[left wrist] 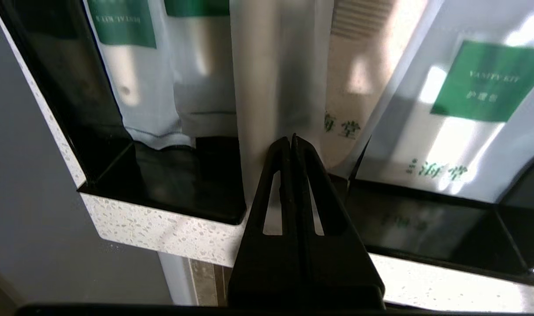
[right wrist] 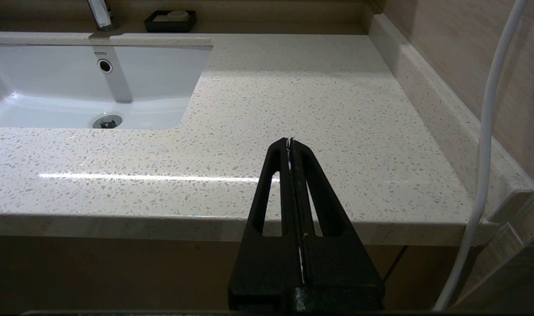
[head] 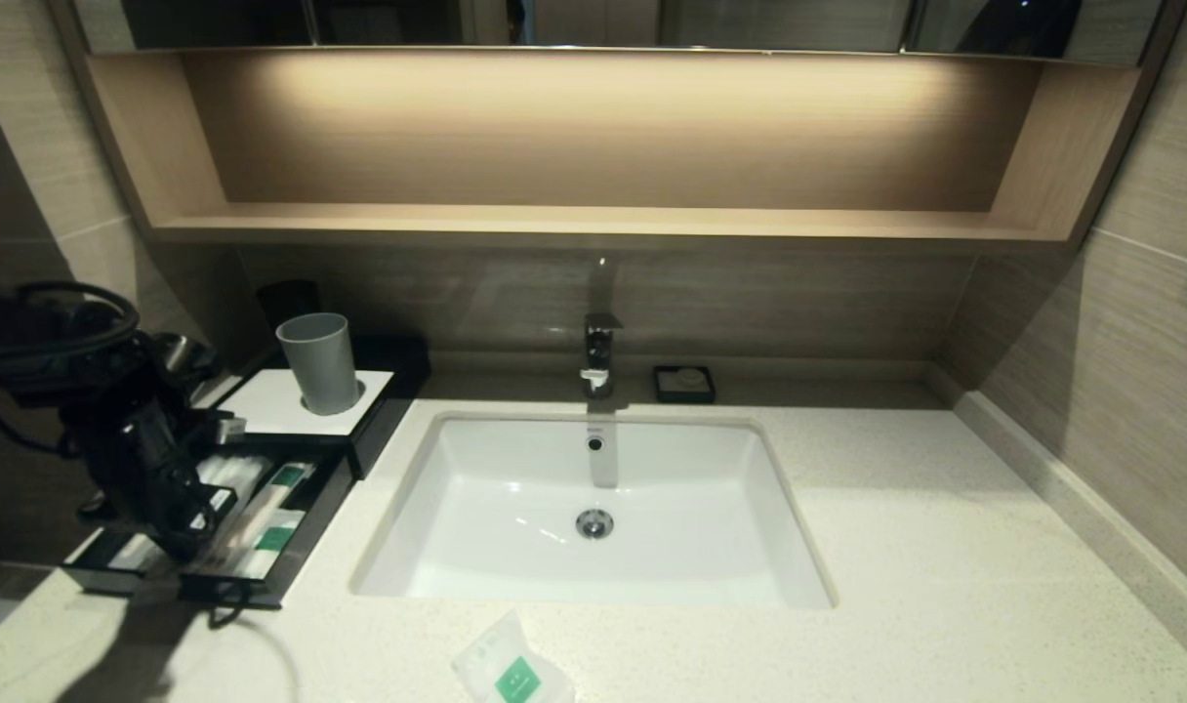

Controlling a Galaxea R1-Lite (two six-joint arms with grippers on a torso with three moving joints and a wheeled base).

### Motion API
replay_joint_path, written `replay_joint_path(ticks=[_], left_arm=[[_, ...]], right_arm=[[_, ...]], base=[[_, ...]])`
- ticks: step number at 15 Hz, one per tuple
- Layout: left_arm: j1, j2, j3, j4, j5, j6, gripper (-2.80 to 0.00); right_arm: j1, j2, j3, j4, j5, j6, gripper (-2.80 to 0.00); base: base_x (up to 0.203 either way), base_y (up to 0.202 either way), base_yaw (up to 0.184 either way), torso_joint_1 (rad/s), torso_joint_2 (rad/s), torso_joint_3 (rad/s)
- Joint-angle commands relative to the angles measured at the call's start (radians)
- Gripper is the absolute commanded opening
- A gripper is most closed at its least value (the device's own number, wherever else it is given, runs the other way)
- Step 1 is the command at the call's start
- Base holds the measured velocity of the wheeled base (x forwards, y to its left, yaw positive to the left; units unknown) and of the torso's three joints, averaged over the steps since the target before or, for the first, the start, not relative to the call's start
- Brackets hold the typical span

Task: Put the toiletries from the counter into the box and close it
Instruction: Place the bathroom toiletry into the drawer

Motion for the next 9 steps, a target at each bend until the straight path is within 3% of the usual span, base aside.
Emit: replay_joint_path(ticks=[1,9], left_arm=[[0.0,0.022,-0.026,0.001,0.001,-0.006,-2.8],[0.0,0.106,-0.142,0.001,0.001,-0.014,-2.8]], right_arm=[[0.0,-0.002,0.002,0.0,0.0,0.0,-2.8],[0.0,-0.002,0.002,0.0,0.0,0.0,-2.8]], base=[[0.0,0.0,0.0,0.0,0.0,0.0],[0.0,0.0,0.0,0.0,0.0,0.0]])
